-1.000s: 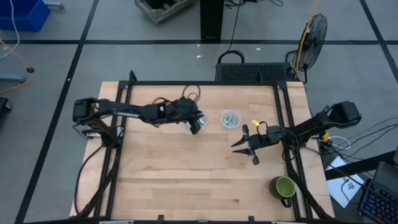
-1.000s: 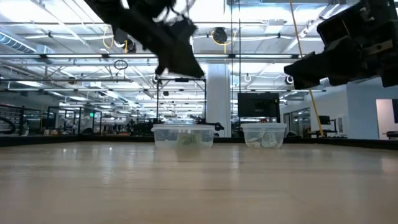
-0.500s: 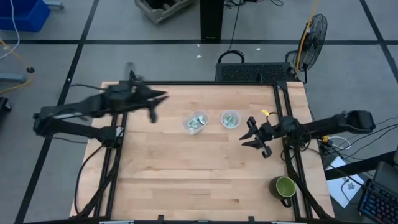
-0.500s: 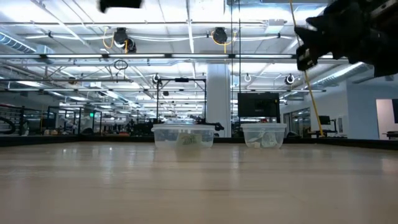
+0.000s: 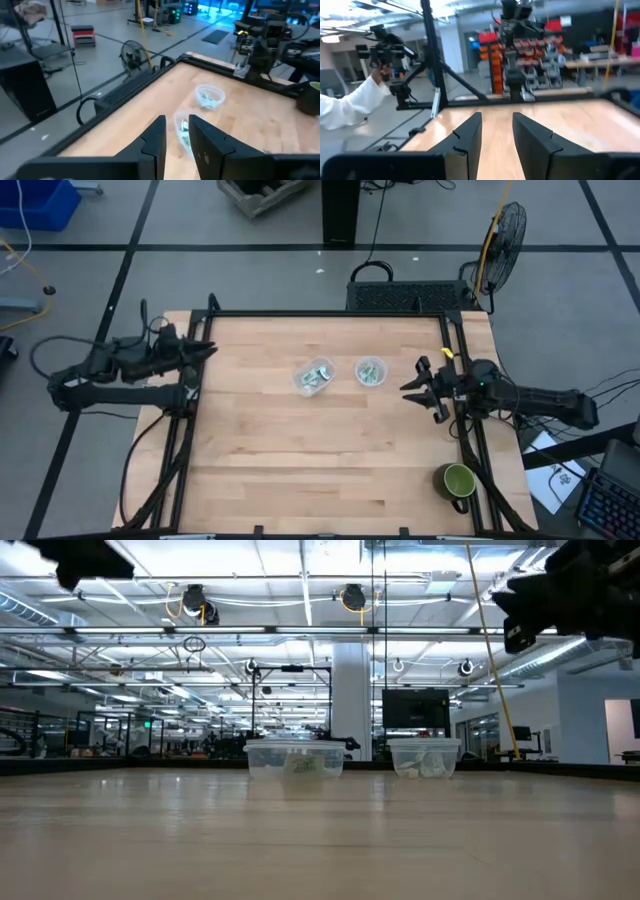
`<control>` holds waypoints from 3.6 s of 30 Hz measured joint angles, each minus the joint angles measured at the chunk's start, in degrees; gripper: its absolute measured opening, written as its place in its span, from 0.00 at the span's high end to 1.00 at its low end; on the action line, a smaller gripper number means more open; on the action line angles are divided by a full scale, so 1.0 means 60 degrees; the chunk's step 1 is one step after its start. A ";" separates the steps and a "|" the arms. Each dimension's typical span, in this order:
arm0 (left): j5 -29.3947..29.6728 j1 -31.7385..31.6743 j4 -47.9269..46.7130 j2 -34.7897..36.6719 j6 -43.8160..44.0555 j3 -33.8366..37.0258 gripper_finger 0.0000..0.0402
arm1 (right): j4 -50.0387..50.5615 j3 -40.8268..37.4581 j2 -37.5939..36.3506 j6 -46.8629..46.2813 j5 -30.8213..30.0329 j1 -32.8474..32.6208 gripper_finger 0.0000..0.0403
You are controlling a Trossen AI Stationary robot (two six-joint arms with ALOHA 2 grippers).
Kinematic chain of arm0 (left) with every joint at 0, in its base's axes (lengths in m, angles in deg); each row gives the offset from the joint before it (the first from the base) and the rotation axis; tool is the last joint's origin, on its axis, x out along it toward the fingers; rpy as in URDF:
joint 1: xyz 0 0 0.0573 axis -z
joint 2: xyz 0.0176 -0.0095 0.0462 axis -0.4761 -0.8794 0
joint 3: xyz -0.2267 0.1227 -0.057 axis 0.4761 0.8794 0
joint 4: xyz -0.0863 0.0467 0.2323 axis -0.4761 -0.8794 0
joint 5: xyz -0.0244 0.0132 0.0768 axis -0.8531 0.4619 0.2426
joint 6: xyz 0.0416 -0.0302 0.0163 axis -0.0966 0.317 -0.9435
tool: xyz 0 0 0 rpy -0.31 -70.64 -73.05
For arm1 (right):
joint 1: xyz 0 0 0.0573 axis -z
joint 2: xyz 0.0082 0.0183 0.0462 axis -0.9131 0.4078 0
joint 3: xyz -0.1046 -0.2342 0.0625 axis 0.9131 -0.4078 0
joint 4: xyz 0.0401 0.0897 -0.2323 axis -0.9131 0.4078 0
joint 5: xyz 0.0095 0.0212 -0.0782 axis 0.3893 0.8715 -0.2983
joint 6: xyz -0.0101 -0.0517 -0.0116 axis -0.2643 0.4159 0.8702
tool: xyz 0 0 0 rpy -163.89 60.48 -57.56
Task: Pick and place Stevia / Truvia into bins
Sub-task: Return to Home Position
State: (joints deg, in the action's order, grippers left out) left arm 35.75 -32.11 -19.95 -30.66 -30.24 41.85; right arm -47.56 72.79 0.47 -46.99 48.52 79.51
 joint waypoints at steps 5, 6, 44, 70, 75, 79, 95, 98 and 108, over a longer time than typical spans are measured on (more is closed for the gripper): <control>-0.0175 -0.0004 0.1807 0.1354 0.0157 0.2224 0.78 | 0.1003 0.0000 -0.0720 -0.0416 -0.0033 0.0241 0.75; -0.0229 -0.0004 0.2505 0.1525 -0.0107 0.2627 0.78 | 0.0963 0.0000 -0.0794 -0.0419 -0.0032 0.0258 0.75; -0.1242 0.0011 0.9049 0.2960 -0.0872 0.6772 0.78 | 0.1047 -0.0765 -0.2334 -0.0509 0.0477 0.1181 0.75; -0.2637 0.0015 0.7856 0.2949 -0.0622 0.7374 0.78 | 0.1015 -0.0794 -0.2334 -0.0412 0.0474 0.1181 0.75; -0.2635 0.0015 0.7858 0.2950 -0.0626 0.7374 0.78 | 0.1015 -0.0794 -0.2334 -0.0412 0.0474 0.1181 0.75; -0.2635 0.0015 0.7862 0.2949 -0.0629 0.7374 0.78 | 0.1015 -0.0798 -0.2334 -0.0412 0.0474 0.1181 0.75; -0.2628 0.0015 0.7869 0.2949 -0.0637 0.7374 0.78 | 0.1015 -0.0798 -0.2334 -0.0412 0.0474 0.1181 0.75; -0.2628 0.0013 0.7869 0.2949 -0.0637 0.7374 0.78 | 0.1015 -0.0798 -0.2334 -0.0412 0.0474 0.1181 0.75; -0.2628 0.0015 0.7869 0.2951 -0.0633 0.7374 0.78 | 0.1015 -0.0798 -0.2334 -0.0412 0.0474 0.1178 0.75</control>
State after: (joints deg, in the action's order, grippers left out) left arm 19.99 -32.02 27.26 -12.96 -34.04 86.09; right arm -41.47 68.01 -13.54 -49.46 51.36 86.58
